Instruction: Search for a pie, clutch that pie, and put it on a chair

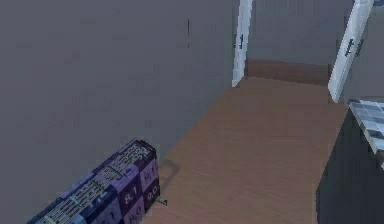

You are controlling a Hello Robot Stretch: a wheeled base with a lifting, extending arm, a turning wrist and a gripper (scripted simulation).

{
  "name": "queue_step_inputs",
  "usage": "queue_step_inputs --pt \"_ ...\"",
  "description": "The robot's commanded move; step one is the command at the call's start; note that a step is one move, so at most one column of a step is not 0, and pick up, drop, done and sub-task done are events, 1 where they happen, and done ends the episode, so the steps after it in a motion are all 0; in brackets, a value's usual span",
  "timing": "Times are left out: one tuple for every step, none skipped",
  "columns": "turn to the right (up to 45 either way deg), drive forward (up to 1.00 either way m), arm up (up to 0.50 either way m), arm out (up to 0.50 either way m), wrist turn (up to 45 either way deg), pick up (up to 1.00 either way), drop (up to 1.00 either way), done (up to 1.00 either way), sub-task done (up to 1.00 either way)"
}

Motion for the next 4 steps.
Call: queue_step_inputs --pt "0.0 0.00 0.04 0.00 0.0 0.00 0.00 0.00 0.00" --pt "0.0 0.00 0.00 0.00 -45.0 0.00 0.00 0.00 0.00" --pt "0.0 0.00 0.00 0.00 -45.0 0.00 0.00 0.00 0.00" --pt "0.0 0.00 0.00 0.00 -21.0 0.00 0.00 0.00 0.00"
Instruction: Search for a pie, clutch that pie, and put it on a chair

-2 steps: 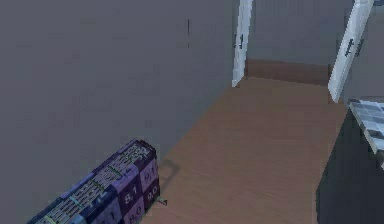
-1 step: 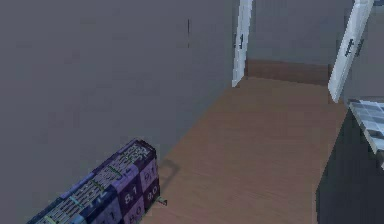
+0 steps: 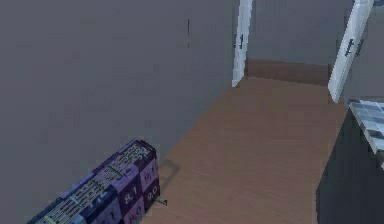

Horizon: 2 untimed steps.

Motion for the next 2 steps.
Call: queue_step_inputs --pt "0.0 0.00 0.00 -0.48 0.0 0.00 0.00 0.00 0.00" --pt "-45.0 0.00 0.00 0.00 0.0 0.00 0.00 0.00 0.00"
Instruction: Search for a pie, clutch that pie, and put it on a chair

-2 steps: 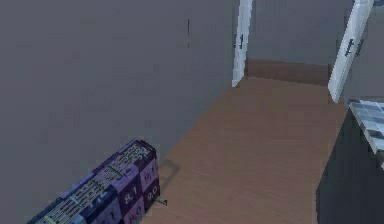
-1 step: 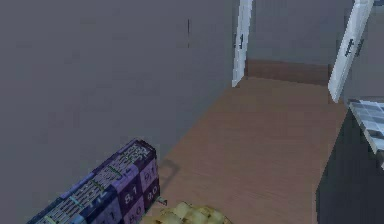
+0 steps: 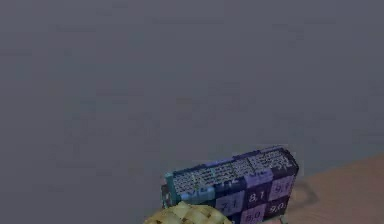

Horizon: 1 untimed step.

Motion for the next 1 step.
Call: queue_step_inputs --pt "-45.0 0.00 0.00 0.00 0.0 0.00 0.00 0.00 0.00"
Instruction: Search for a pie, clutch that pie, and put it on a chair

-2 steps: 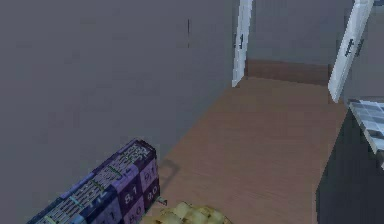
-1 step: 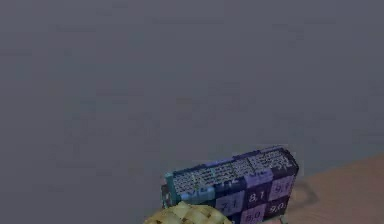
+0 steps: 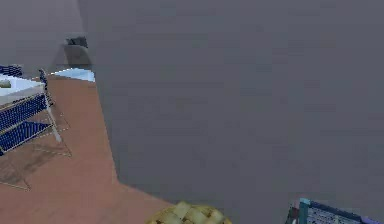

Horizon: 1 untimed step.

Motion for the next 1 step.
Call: queue_step_inputs --pt "-39.0 0.00 0.00 0.00 0.0 0.00 0.00 0.00 0.00"
